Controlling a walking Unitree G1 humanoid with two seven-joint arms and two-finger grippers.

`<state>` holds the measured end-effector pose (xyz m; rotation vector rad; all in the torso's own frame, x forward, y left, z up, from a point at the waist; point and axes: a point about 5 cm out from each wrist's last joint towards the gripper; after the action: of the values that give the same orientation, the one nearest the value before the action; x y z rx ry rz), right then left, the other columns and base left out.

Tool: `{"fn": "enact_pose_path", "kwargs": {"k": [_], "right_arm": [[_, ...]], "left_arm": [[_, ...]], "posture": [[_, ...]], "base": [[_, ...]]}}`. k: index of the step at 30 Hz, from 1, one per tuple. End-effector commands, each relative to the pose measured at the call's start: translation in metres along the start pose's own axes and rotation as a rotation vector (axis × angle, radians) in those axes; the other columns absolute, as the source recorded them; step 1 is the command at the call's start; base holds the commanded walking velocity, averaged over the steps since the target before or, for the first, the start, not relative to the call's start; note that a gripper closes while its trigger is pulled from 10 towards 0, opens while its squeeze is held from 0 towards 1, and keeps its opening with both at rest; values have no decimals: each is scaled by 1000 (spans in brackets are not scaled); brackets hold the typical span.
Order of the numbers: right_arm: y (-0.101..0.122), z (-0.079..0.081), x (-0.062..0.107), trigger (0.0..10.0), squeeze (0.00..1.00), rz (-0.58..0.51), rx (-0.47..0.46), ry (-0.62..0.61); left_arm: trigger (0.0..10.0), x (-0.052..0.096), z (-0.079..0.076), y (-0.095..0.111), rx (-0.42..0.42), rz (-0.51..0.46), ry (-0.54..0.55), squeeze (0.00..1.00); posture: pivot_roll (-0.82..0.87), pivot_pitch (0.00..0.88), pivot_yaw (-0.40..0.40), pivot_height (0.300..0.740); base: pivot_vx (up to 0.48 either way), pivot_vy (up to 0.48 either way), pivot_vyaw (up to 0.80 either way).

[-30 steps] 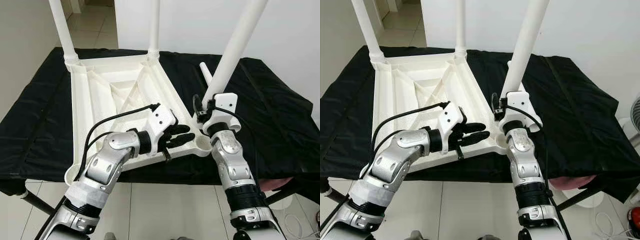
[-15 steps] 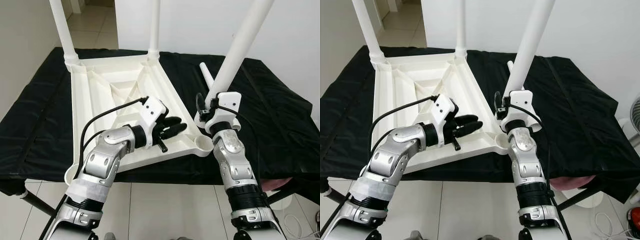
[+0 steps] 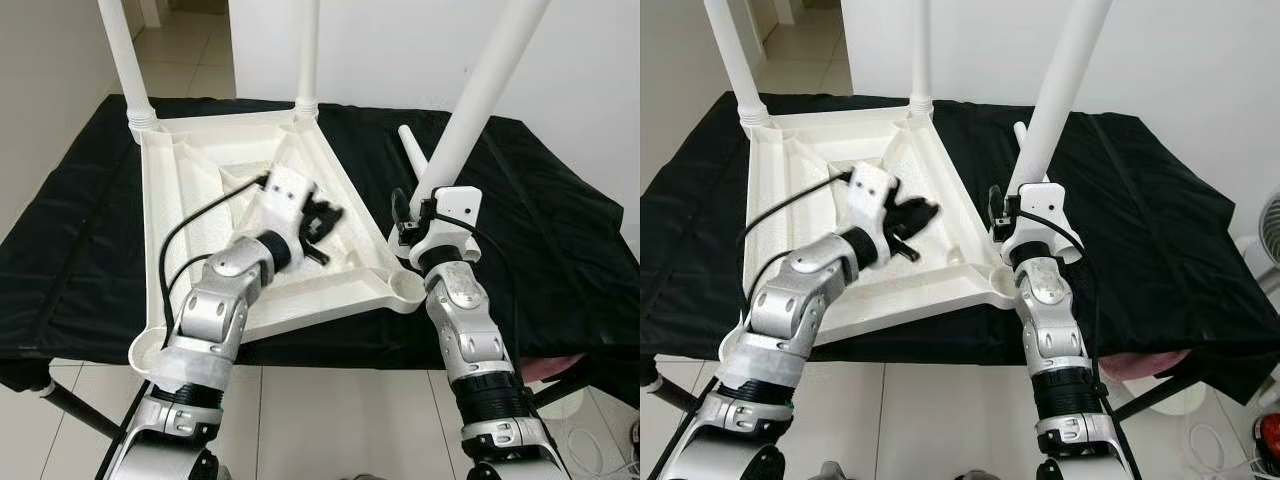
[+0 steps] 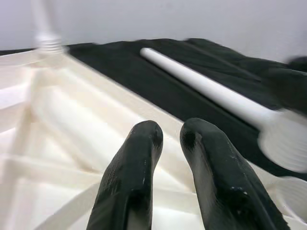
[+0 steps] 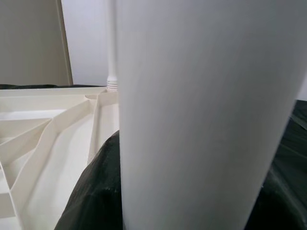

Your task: Building children table

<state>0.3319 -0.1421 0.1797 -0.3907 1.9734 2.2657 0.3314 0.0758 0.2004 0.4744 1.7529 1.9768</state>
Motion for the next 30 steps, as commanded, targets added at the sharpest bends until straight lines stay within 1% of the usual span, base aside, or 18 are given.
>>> {"fn": "enact_pose_path", "kwargs": {"k": [1,3,6,8,10,11,13,15,16,17,19,20,21,23,24,27,29,30], "right_arm": [[3,-1,1,10000,0,-9,6,-7],[2,-1,1,10000,0,-8,6,-10],[2,-1,1,10000,0,-9,6,-11],[2,1,1,10000,0,-10,4,-11],[2,1,1,10000,0,-10,4,-11],[2,1,1,10000,0,-10,5,-11],[2,1,1,10000,0,-10,5,-11],[2,1,1,10000,0,-11,6,-9],[1,1,2,10000,0,-8,11,-7],[1,1,2,10000,0,-8,11,-7],[0,-1,4,10000,0,0,22,-1],[-1,-2,5,10000,0,4,28,3],[-1,-3,6,10000,0,8,33,8],[-1,-3,7,10000,0,10,37,12],[-1,-4,8,10000,0,15,42,19],[-1,-4,9,10000,0,18,45,25],[-3,-5,13,10000,0,33,56,39],[-3,-5,13,10000,0,33,56,39]], "left_arm": [[10000,-2,1,-2,-4,21,27,0],[10000,-3,9,-2,25,30,118,0],[10000,-4,13,-3,38,35,149,0],[10000,-5,21,-4,58,50,233,0],[10000,-5,21,-4,58,50,233,0],[10000,-5,26,-5,68,64,295,0],[10000,-5,26,-5,68,64,295,0],[10000,-6,27,-5,87,66,301,0],[10000,-5,16,0,61,27,204,0],[10000,-5,16,0,61,27,204,0],[10000,1,-4,2,-42,-20,6,0],[10000,4,-10,0,-80,-28,-58,0],[10000,7,-12,-2,-97,-28,-91,0],[10000,8,-13,-3,-109,-30,-110,0],[10000,11,-16,-4,-110,-33,-157,0],[10000,13,-18,-4,-111,-35,-188,0],[10000,17,-28,-4,-126,-61,-293,0],[10000,17,-28,-4,-126,-61,-293,0]], "posture": [[-41,0,-38,740],[-41,0,-35,740],[-41,0,-35,740],[-40,0,-34,740],[-40,0,-34,740],[-40,0,-33,740],[-40,0,-33,740],[-40,0,-33,740],[-39,0,-34,740],[-39,0,-34,740],[-39,0,-37,740],[-39,0,-37,740],[-41,0,-37,740],[-41,0,-37,740],[-42,0,-37,740],[-42,0,-37,740],[-43,0,-42,740],[-43,0,-42,740]], "base": [[0,0,0],[0,0,0],[0,0,0],[0,0,0],[0,0,0],[0,0,0],[0,0,0],[0,0,0],[0,0,0],[0,0,0],[0,0,0],[0,0,0],[0,0,0],[0,0,0],[0,0,0],[0,0,0],[0,0,0],[0,0,0]]}}
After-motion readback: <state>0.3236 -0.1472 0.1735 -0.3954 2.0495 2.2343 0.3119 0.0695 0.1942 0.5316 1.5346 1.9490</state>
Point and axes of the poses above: a point about 5 cm out from each wrist's last joint towards the gripper, its own x axis pointing back from the gripper into the wrist, its own y axis along the axis of the wrist's last joint, z = x × y, and after that the axes turned 8 degrees about -x, right-handed
